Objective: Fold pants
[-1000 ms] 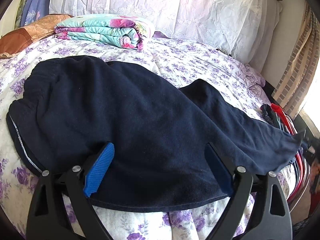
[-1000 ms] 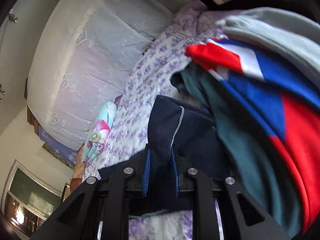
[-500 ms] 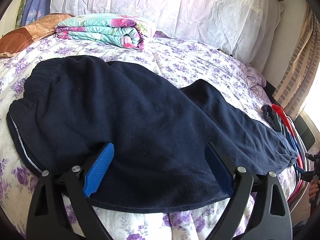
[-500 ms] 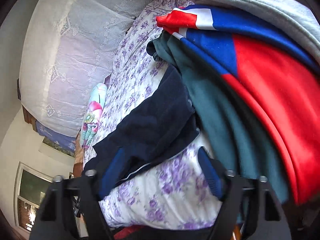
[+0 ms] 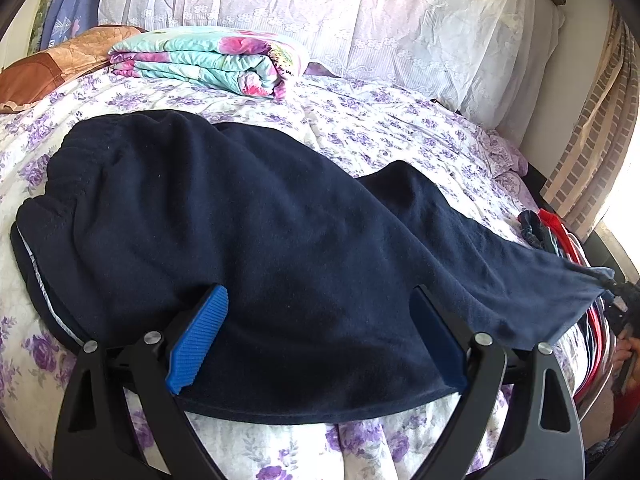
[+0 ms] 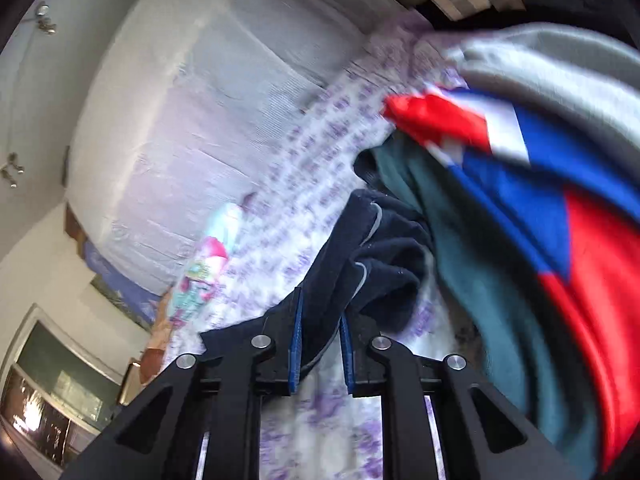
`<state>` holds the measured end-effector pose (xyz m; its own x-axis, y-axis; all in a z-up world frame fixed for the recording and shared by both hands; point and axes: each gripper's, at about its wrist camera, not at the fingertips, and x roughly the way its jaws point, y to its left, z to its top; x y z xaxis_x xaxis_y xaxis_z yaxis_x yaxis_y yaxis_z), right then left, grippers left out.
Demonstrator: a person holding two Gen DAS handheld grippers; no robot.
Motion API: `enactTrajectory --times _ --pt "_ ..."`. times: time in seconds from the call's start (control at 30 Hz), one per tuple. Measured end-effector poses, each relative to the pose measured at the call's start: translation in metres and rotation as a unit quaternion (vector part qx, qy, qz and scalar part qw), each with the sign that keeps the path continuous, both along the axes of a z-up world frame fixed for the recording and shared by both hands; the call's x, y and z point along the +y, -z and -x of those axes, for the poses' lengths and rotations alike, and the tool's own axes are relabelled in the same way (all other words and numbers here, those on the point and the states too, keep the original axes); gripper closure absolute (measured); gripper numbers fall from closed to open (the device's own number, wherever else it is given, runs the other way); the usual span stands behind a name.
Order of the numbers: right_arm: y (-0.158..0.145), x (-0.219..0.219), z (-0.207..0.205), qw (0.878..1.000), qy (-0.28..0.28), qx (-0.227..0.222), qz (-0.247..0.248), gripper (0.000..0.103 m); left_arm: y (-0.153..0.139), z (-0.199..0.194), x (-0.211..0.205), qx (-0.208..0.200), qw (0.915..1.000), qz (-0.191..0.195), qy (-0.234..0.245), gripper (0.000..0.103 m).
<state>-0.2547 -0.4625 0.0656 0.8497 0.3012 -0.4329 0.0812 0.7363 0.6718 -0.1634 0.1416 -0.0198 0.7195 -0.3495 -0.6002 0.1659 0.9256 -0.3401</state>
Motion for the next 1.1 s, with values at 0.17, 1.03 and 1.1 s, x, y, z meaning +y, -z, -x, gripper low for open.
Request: enactTrajectory --times 0.17,1.03,1.1 --pt "0.062 -0.015 0.000 0.992 -0.005 0.127 0.004 0.087 -0.001 0.001 -0.001 0.000 1.0000 -0.008 0.005 0.014" --pt "0.061 0.119 -0.117 0.952 -0.244 0.181 0.043 0.061 -0.004 0.021 0.007 0.002 0.9993 -0.037 0.011 0.015" --pt "0.035 0.115 -0.122 0.959 -0.239 0.143 0.060 0.048 -0.011 0.027 0.016 0.000 0.9999 -0.015 0.000 0.015"
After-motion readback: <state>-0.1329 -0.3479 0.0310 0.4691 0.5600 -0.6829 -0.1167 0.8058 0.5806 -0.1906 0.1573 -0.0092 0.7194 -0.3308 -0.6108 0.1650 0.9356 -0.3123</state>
